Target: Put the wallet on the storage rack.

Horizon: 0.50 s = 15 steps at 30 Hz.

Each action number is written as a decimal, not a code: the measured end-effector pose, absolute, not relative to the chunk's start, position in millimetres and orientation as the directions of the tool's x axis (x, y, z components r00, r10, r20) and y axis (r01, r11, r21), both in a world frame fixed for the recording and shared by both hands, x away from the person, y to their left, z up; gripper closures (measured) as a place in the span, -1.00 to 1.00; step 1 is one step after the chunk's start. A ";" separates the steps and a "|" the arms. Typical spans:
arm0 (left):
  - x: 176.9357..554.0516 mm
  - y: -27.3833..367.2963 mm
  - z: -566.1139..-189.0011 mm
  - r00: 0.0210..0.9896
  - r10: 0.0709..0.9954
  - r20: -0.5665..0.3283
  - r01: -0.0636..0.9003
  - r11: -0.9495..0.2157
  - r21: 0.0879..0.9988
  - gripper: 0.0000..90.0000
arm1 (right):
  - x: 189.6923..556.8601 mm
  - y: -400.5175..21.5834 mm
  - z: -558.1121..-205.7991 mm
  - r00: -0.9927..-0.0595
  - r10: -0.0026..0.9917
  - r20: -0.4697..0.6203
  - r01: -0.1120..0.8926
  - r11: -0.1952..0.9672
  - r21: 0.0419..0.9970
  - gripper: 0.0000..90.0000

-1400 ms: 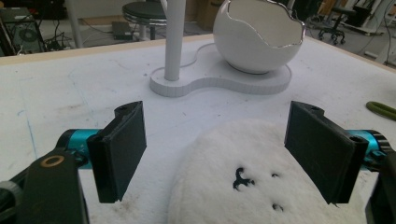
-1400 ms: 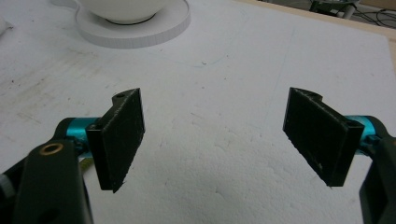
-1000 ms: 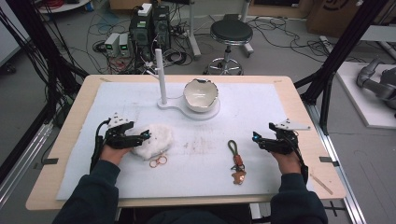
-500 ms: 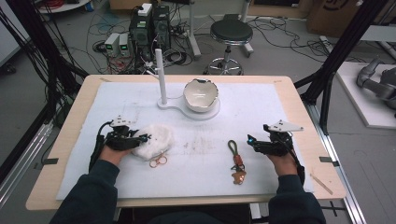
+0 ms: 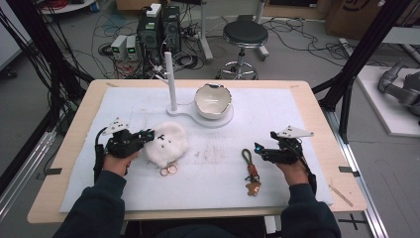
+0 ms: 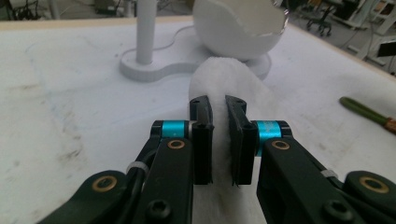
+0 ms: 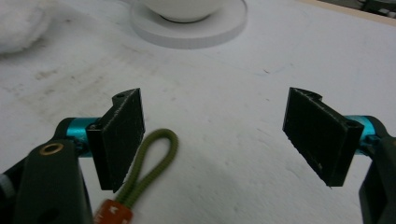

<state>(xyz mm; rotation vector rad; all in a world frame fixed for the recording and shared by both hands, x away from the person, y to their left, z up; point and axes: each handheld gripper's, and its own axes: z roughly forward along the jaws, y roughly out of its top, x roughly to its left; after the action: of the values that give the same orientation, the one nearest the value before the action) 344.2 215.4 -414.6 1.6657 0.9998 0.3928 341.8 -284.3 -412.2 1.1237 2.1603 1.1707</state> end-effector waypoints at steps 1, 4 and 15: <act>343.0 212.5 -412.4 0.599 0.766 -0.234 0.397 -0.030 0.917 0.82 | 342.5 -275.3 -410.2 -0.600 0.799 0.025 0.445 0.308 0.841 -0.53; 340.2 205.4 -408.1 0.628 0.744 -0.229 0.367 -0.023 0.930 0.82 | 344.0 -260.7 -409.5 -0.638 0.769 0.035 0.440 0.327 0.837 -0.53; 330.8 174.2 -402.8 0.721 0.660 -0.213 0.304 -0.025 0.952 0.82 | 348.3 -210.7 -410.3 -0.762 0.631 0.147 0.440 0.339 0.831 -0.53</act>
<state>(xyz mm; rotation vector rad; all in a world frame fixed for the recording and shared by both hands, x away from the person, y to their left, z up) 330.8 174.2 -402.8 1.6189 0.7944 0.3385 348.3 -210.7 -410.3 0.9743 2.3991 1.3913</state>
